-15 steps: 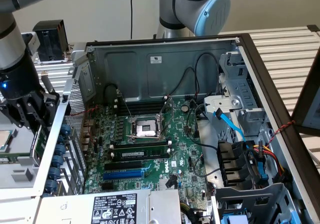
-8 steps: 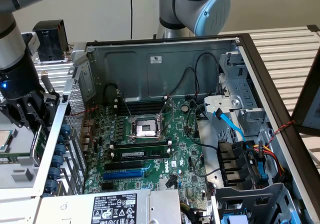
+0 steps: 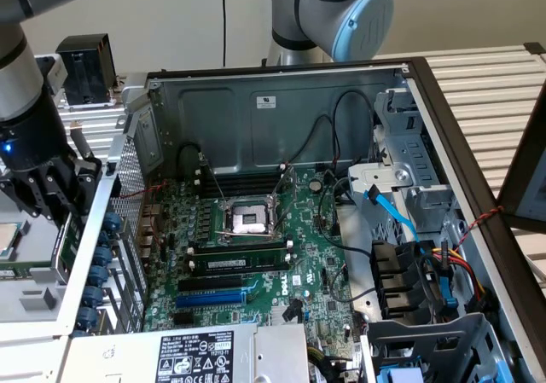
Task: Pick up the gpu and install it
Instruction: 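Pick up the gpu and move the gpu toward the slot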
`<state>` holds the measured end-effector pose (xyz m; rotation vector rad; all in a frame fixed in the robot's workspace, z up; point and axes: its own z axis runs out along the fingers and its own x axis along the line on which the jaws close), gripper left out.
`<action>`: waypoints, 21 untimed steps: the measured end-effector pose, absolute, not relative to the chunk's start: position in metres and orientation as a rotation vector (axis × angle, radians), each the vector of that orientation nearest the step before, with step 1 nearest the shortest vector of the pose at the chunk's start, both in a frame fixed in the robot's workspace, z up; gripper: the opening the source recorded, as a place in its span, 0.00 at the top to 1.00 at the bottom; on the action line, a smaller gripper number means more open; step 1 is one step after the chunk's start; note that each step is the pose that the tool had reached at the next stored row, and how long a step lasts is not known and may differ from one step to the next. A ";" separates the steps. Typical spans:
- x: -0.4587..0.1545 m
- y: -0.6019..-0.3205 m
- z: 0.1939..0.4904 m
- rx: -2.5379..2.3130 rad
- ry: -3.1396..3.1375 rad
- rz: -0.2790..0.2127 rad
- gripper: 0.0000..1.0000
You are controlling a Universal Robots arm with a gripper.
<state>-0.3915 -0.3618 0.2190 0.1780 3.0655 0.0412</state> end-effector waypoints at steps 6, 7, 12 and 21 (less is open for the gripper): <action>-0.392 -0.362 0.219 0.178 3.066 0.050 0.62; -0.392 -0.362 0.219 0.178 3.066 0.051 0.62; -0.392 -0.362 0.219 0.178 3.066 0.052 0.62; -0.392 -0.362 0.219 0.178 3.066 0.052 0.62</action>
